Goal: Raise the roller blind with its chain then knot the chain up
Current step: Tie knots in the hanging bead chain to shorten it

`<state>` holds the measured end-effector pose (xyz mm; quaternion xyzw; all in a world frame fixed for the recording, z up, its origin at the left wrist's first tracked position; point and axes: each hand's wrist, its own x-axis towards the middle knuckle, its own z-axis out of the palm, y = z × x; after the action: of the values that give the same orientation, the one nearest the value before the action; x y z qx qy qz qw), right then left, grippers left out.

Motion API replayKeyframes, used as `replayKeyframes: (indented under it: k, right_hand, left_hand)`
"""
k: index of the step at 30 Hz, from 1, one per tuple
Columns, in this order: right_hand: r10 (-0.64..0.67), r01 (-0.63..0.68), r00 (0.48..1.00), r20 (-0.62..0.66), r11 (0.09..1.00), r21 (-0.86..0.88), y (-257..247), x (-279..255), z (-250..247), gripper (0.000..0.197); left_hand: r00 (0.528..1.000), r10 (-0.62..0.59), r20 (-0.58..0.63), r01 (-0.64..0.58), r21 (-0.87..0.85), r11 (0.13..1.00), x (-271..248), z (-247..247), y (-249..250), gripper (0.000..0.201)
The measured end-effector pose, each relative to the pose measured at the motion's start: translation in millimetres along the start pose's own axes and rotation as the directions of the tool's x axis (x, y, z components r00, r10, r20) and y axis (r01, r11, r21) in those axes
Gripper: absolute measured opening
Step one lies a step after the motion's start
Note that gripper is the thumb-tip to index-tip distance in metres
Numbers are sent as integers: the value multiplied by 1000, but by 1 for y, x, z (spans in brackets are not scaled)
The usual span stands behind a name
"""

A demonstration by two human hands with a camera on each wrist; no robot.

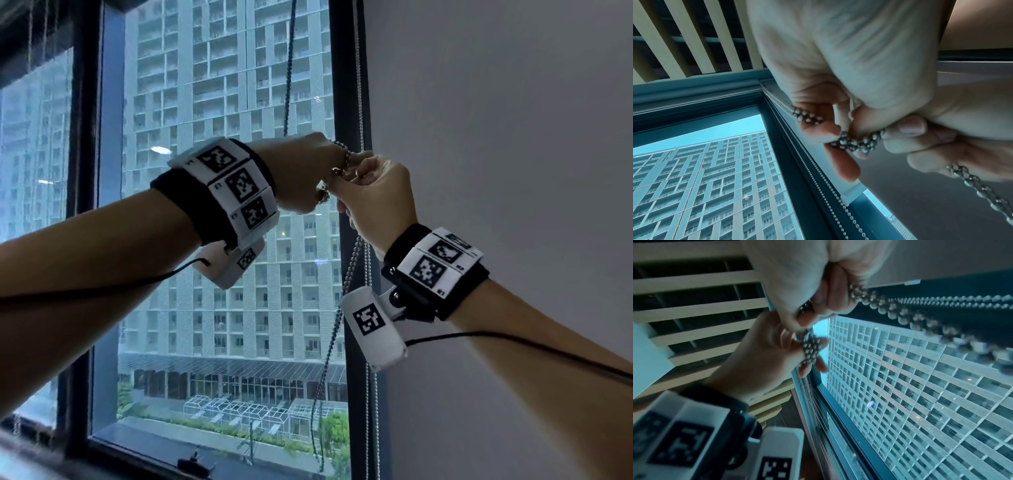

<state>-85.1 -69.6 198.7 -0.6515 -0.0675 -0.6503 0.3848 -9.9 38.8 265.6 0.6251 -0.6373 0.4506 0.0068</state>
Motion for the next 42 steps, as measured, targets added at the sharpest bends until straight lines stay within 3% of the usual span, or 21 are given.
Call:
replayKeyframes:
  k: [4, 6, 8, 12, 20, 24, 27, 35, 37, 39, 41, 42]
  right_hand:
    - [148, -150, 986, -83, 988, -27, 3, 4, 6, 9]
    - [184, -185, 982, -41, 983, 0, 3, 2, 5, 24]
    - [188, -190, 981, 48, 981, 44, 4, -1, 3, 31]
    - [201, -222, 967, 158, 967, 127, 5, -4, -1, 26]
    - [226, -268, 949, 218, 945, 189, 9, -9, -9, 14]
    - [225, -335, 916, 333, 885, 322, 9, -13, -18, 12]
    - [227, -378, 898, 377, 837, 396, 11, -15, -21, 15]
    - [233, -400, 887, 399, 820, 410, 14, -13, -23, 21]
    - [207, -324, 902, 378, 904, 278, 12, -13, -22, 21]
    - [86, -48, 942, 323, 991, -123, 13, -7, -22, 16]
    - [-80, 211, 955, 286, 861, -463, 12, 0, -22, 14]
    - [-103, 219, 963, 251, 839, -498, 11, 3, -20, 17]
  left_hand:
    - [997, 56, -56, -56, 5, 998, 7, 9, 3, 49]
    - [995, 69, -69, -72, -30, 997, 6, 12, 1, 55]
    - [995, 77, -66, -80, -47, 996, 3, 13, -1, 53]
    - [995, 76, -66, -81, -77, 994, 2, 15, -3, 39]
    - [996, 80, -34, -84, -140, 987, 1, 11, 1, 53]
    - [997, 77, -9, -77, -217, 973, -2, 10, 3, 65]
    - [999, 51, -19, -54, -246, 968, -6, 8, 5, 64]
    - [998, 50, -42, -59, -239, 969, -10, 3, 10, 68]
    - [998, 40, -47, -50, -221, 974, -9, 4, 7, 65]
    - [998, 42, -40, -49, -208, 977, -10, 3, 6, 58]
    - [998, 57, -40, -64, -202, 977, -10, 2, 6, 55]
    - [997, 58, -44, -66, -210, 975, -11, 2, 7, 58]
